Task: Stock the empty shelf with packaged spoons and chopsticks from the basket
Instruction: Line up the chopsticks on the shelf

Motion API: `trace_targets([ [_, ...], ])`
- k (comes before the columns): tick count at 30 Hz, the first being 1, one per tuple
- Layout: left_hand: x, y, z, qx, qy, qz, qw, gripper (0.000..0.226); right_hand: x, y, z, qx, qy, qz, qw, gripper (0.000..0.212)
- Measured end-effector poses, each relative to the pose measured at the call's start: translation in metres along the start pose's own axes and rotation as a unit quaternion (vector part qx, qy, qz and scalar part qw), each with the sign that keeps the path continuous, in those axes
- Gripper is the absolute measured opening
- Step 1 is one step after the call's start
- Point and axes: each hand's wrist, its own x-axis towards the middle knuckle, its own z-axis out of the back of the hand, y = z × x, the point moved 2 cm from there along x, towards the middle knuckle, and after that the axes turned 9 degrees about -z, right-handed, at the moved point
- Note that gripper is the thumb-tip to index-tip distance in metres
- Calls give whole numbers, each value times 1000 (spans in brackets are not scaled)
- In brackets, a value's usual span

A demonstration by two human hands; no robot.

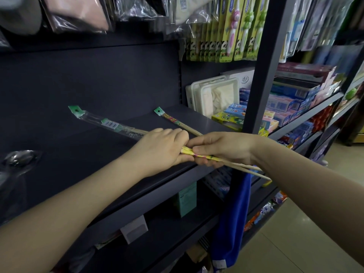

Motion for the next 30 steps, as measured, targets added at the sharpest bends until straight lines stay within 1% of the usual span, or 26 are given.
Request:
trace_targets([
  [2,-1,2,1,-8,-13,-7,1000,41,2,3,0,20,33,-19,999,18],
  [4,-3,3,1,-5,-4,-11,1000,41,3,5,0,34,51,-27,998,17],
  [6,-5,4,2,0,12,-16,1000,42,4,6,0,20,33,-27,999,20],
  [8,-5,6,5,-33,40,-4,999,44,3,8,1,-38,-32,-27,998,18],
  [9,-5,9,6,-78,73,25,994,44,2,11,1,-81,-71,-19,994,16],
  [10,-6,13,5,-139,111,61,982,42,1,13,2,-129,-106,-9,986,15],
  [12,-6,20,5,-256,152,122,947,34,0,19,3,-225,-164,2,961,13],
  [15,-2,29,5,-331,163,165,915,14,-2,28,9,-348,-243,16,905,13],
  [16,0,31,5,-354,162,183,902,13,-4,30,12,-367,-260,17,893,16],
  [19,5,34,6,-412,149,221,871,13,-8,35,18,-383,-263,15,885,21],
  [23,9,27,3,-499,121,257,819,22,-9,37,22,-385,-255,28,886,20],
  [27,10,23,-1,-539,89,271,792,19,-7,33,23,-389,-249,30,887,24],
  [28,10,22,-3,-541,87,271,791,16,-6,33,23,-395,-242,24,886,27],
  [30,10,20,-5,-548,78,275,786,13,-5,33,24,-393,-229,7,891,48],
])
